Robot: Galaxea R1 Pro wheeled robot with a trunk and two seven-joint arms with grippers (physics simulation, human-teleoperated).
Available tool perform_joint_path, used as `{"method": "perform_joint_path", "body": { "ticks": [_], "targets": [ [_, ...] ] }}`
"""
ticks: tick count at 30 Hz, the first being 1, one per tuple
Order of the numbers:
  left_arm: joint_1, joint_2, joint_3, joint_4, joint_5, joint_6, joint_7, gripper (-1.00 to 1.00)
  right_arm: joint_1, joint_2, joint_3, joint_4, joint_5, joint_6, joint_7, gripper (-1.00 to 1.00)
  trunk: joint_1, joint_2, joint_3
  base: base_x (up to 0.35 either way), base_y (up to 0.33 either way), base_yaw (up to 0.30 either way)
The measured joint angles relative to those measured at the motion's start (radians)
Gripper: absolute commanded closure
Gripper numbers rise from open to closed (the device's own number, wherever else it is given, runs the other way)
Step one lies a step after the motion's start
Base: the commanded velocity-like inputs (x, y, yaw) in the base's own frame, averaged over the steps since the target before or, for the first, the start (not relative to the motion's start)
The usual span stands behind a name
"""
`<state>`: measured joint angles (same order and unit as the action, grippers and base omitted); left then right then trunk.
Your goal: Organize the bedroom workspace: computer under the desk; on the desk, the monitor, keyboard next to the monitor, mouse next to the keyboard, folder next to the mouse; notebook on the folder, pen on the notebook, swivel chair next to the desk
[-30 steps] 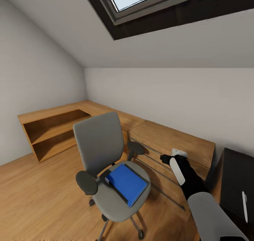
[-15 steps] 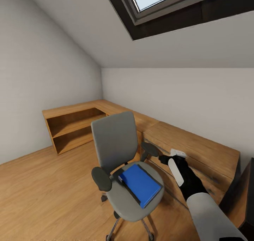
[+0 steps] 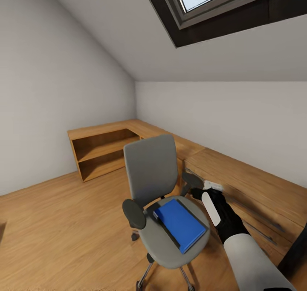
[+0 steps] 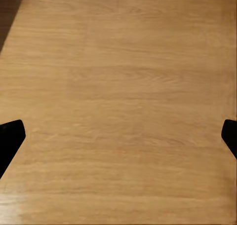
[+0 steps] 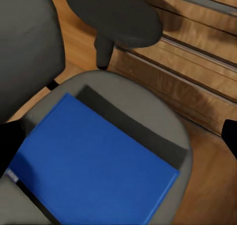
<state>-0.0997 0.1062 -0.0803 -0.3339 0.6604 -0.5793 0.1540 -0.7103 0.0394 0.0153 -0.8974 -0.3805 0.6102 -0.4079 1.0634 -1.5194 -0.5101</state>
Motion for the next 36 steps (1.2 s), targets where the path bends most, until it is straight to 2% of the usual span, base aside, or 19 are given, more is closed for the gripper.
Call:
{"method": "perform_joint_path", "body": {
  "ticks": [1, 2, 4, 5, 6, 7, 8, 9, 10, 12, 13, 16, 17, 18, 19, 22, 36],
  "targets": [
    [0.000, 0.001, 0.001, -0.038, -0.014, 0.021, 0.003, -1.00, 0.000, 0.000, 0.000, 0.000, 0.000, 0.000, 0.000, -1.00, 0.000, 0.000, -0.001, 0.000, 0.000, 0.141],
    [0.000, 0.001, 0.001, -0.113, -0.048, 0.084, 0.012, -1.00, 0.000, 0.000, 0.000, 0.000, 0.000, 0.000, 0.000, -1.00, 0.000, 0.000, -0.001, 0.000, 0.000, 0.135],
    [0.000, 0.001, 0.003, -0.300, -0.109, 0.290, 0.063, -1.00, 0.000, 0.000, 0.000, 0.000, 0.000, 0.000, 0.000, -1.00, 0.000, 0.000, -0.002, 0.000, 0.000, 0.130],
    [0.000, 0.000, 0.003, -0.359, -0.120, 0.355, 0.085, -1.00, 0.000, 0.000, 0.000, -0.001, 0.000, 0.000, 0.000, -1.00, 0.000, 0.000, -0.003, 0.000, 0.000, 0.122],
    [0.001, -0.004, 0.002, -0.506, -0.141, 0.667, 0.266, -1.00, 0.001, -0.001, 0.000, -0.001, 0.000, 0.000, 0.001, -1.00, 0.000, 0.000, -0.004, 0.000, 0.000, 0.122],
    [0.001, -0.008, 0.000, -0.710, -0.144, 0.860, 0.291, -1.00, 0.001, -0.001, 0.000, -0.002, 0.000, 0.000, 0.001, -1.00, 0.000, 0.000, -0.005, 0.000, 0.000, 0.113],
    [0.000, -0.011, -0.001, -0.909, -0.148, 0.899, 0.298, -1.00, 0.001, -0.001, -0.001, -0.002, 0.000, 0.000, 0.001, -1.00, 0.000, 0.000, -0.005, 0.000, 0.000, 0.050],
    [0.000, -0.041, -0.002, -1.043, -0.148, 1.033, 0.312, -1.00, 0.001, -0.004, -0.001, -0.003, 0.000, 0.000, 0.002, -1.00, 0.000, 0.000, -0.006, 0.000, 0.000, 0.032],
    [0.000, -0.064, -0.002, -1.087, -0.148, 1.112, 0.316, -1.00, 0.001, -0.006, -0.002, -0.004, 0.000, 0.000, 0.003, -1.00, 0.000, 0.000, -0.006, 0.000, 0.000, 0.026],
    [-0.001, -0.096, -0.001, -1.122, -0.148, 1.213, 0.320, -1.00, 0.001, -0.008, -0.002, -0.004, 0.000, 0.000, 0.005, -1.00, 0.000, 0.000, -0.006, 0.000, 0.000, 0.009],
    [-0.003, -0.134, 0.002, -1.169, -0.141, 1.320, 0.322, -1.00, 0.001, -0.013, -0.004, -0.003, 0.000, -0.010, 0.011, -1.00, 0.000, 0.000, -0.006, 0.000, 0.000, 0.001],
    [-0.004, -0.140, 0.004, -1.173, -0.144, 1.329, 0.323, -1.00, 0.001, -0.023, -0.004, 0.001, -0.001, -0.033, 0.014, -1.00, 0.000, 0.000, -0.006, 0.000, 0.000, 0.000],
    [-0.004, -0.139, 0.008, -1.159, -0.145, 1.306, 0.326, -1.00, 0.001, -0.026, -0.004, 0.002, -0.001, -0.045, 0.015, -1.00, 0.000, 0.000, -0.006, 0.000, 0.000, 0.000],
    [-0.004, -0.135, 0.023, -1.146, -0.146, 1.273, 0.326, -1.00, 0.001, -0.028, -0.004, 0.003, -0.001, -0.050, 0.016, -1.00, 0.000, 0.000, -0.006, 0.000, 0.000, 0.000],
    [-0.004, -0.133, 0.064, -1.141, -0.147, 1.230, 0.323, -1.00, 0.001, -0.030, -0.004, 0.004, -0.002, -0.055, 0.016, -1.00, 0.004, -0.007, -0.009, 0.000, 0.000, 0.000],
    [-0.004, -0.134, 0.114, -1.135, -0.151, 1.190, 0.327, -1.00, 0.001, -0.030, -0.003, 0.004, -0.007, -0.074, 0.016, -1.00, 0.015, -0.028, -0.019, 0.000, 0.000, 0.000],
    [-0.004, -0.135, 0.118, -1.136, -0.149, 1.189, 0.328, -1.00, 0.002, -0.030, -0.003, 0.008, -0.010, -0.078, 0.025, -1.00, 0.069, -0.126, -0.063, 0.000, 0.000, 0.000]
  ]
}}
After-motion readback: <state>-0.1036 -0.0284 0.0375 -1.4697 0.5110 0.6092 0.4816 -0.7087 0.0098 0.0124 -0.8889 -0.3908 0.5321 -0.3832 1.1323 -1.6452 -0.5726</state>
